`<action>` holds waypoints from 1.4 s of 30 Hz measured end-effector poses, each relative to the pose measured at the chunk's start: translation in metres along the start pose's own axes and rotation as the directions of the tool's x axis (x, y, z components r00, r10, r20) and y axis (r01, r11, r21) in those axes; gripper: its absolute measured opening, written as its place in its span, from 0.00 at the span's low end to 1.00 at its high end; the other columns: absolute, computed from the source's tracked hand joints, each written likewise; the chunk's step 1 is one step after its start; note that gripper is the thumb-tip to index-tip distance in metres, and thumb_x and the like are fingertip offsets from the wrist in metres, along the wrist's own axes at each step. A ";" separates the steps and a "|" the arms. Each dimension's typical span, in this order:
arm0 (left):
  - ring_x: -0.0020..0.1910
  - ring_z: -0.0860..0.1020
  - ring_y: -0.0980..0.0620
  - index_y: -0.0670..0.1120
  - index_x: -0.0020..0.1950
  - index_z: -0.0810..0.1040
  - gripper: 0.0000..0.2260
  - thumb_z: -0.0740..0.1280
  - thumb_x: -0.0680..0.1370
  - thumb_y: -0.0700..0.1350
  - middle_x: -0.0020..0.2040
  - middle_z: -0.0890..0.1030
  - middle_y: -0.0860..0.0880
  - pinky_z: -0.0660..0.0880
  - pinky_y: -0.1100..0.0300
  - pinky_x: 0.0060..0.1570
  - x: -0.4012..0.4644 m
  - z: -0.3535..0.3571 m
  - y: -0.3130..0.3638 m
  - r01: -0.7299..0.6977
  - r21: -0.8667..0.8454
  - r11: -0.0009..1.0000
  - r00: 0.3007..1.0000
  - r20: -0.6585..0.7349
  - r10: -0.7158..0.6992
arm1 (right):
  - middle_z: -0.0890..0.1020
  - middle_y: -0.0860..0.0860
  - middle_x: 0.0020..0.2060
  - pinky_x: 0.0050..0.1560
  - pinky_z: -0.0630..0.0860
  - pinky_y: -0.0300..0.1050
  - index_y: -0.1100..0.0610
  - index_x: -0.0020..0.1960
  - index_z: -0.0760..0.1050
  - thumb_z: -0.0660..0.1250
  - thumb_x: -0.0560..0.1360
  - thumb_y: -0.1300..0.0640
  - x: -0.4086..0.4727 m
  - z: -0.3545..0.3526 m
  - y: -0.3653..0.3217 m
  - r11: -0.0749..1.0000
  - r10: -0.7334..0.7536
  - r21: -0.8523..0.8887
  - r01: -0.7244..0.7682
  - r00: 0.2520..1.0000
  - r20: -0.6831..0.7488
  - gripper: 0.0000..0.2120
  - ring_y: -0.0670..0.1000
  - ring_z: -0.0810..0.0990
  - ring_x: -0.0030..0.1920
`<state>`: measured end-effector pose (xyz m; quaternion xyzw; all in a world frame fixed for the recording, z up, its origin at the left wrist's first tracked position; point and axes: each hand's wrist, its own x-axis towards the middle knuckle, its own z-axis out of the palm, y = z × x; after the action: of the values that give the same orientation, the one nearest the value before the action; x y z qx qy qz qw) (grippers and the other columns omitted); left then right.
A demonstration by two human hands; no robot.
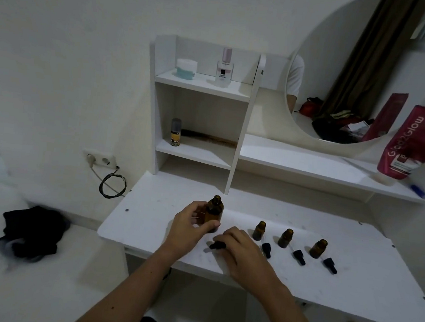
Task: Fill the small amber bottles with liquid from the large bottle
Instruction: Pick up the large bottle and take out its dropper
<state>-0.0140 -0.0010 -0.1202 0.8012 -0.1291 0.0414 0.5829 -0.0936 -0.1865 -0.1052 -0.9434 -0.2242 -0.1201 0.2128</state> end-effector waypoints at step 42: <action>0.54 0.81 0.59 0.52 0.63 0.79 0.22 0.79 0.72 0.53 0.54 0.83 0.58 0.77 0.69 0.54 0.004 -0.002 0.000 0.016 -0.081 0.997 1.000 0.004 -0.016 | 0.87 0.53 0.47 0.55 0.82 0.47 0.58 0.59 0.80 0.68 0.81 0.61 0.090 -0.091 -0.042 0.617 0.462 0.787 -0.021 0.819 -0.340 0.07 0.53 0.86 0.49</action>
<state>-0.0101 -0.0002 -0.1185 0.7779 -0.1255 0.0299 0.6151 -0.0476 -0.1604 0.0189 -0.7218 -0.0532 -0.2312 0.6502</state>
